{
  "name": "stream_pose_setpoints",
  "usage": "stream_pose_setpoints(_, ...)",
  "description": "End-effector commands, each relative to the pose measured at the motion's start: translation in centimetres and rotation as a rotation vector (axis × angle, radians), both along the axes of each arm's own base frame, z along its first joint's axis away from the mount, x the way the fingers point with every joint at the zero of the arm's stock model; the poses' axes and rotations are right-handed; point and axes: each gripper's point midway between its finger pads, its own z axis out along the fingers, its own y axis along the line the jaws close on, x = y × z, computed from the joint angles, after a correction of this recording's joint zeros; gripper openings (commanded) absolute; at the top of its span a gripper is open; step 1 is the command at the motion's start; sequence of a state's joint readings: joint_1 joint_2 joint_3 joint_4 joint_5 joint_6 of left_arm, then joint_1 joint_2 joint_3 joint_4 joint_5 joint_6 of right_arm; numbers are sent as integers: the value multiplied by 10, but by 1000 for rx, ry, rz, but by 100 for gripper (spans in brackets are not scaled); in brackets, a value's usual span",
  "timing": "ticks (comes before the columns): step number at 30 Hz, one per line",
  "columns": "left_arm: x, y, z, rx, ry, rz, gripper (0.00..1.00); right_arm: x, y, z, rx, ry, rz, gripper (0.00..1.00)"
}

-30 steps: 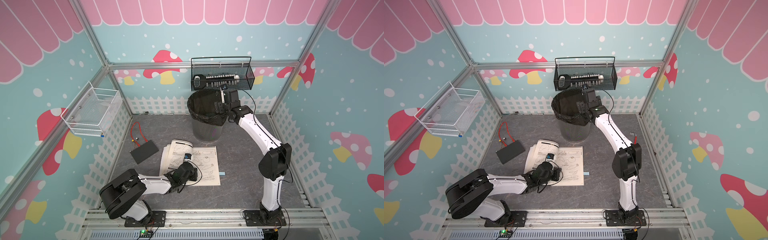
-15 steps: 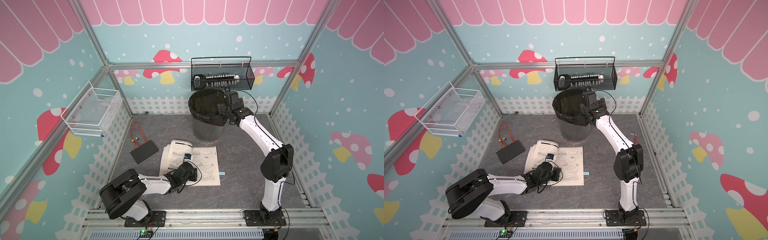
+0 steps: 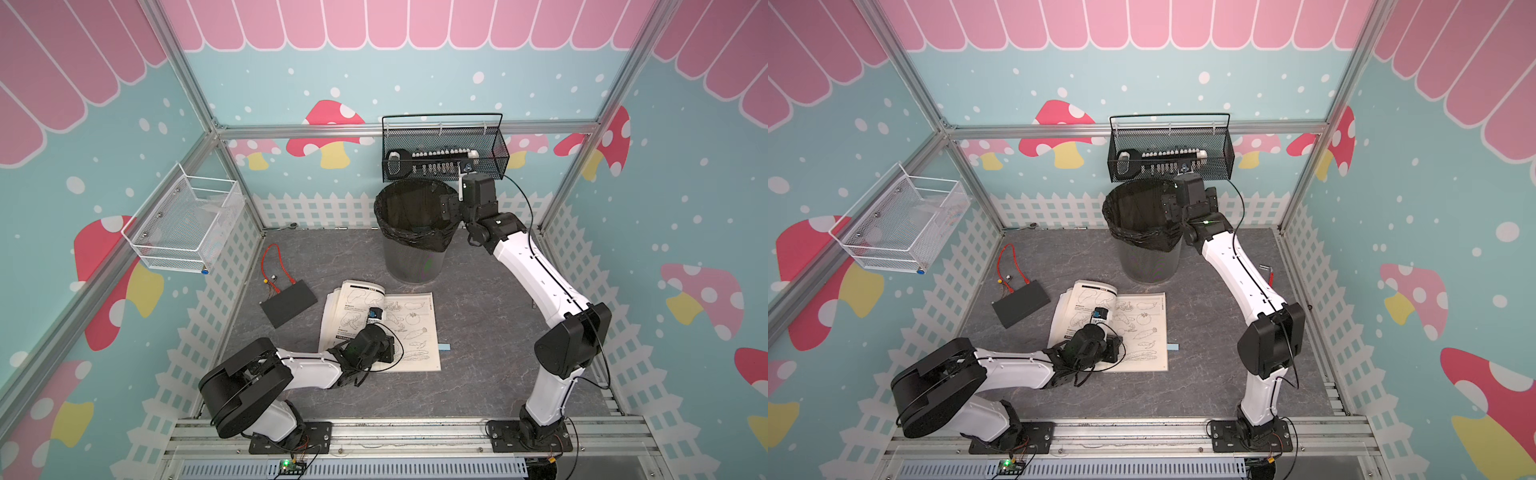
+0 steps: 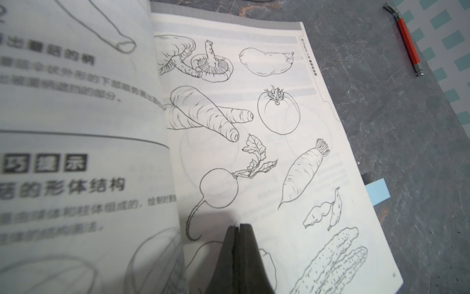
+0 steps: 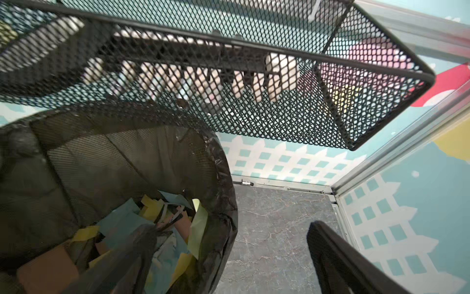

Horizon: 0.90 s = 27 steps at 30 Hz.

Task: Peel off the used sticky note
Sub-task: Place the note in the trash bin, then turn the page of the book at the center of the board.

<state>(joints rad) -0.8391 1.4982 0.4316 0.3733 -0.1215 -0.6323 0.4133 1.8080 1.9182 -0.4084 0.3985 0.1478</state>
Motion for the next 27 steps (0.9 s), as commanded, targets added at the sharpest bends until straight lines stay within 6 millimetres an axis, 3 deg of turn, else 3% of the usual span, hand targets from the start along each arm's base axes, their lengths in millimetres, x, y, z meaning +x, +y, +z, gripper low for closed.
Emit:
stream_pose_setpoints(1, -3, 9, -14, 38, 32, 21, 0, -13, 15, 19, 96, -27, 102, 99)
stream_pose_setpoints(5, -2, 8, -13, 36, 29, 21, 0, -30, 28, 39, 167, -44, 206, 98)
stream_pose_setpoints(8, -3, 9, -11, 32, 24, 20, 0, -56, 34, 43, 224, -26, 284, 96)
stream_pose_setpoints(11, -3, 10, -9, 29, 22, 21, 0, -95, 33, 21, 288, 21, 349, 93)
stream_pose_setpoints(13, -3, 10, -10, 32, 21, 20, 0, -124, 32, -7, 342, 66, 390, 92)
stream_pose_setpoints(18, -2, 10, -15, 46, 30, 18, 0, -203, 40, -134, 534, 325, 483, 87)
stream_pose_setpoints(22, -3, 11, -16, 41, 35, 24, 0, -251, 44, -219, 656, 484, 508, 80)
stream_pose_setpoints(24, -5, 13, -12, 30, 31, 28, 0, -268, 46, -245, 685, 531, 509, 78)
stream_pose_setpoints(27, -2, 17, -3, 34, 9, 50, 0, -283, 49, -264, 689, 566, 518, 78)
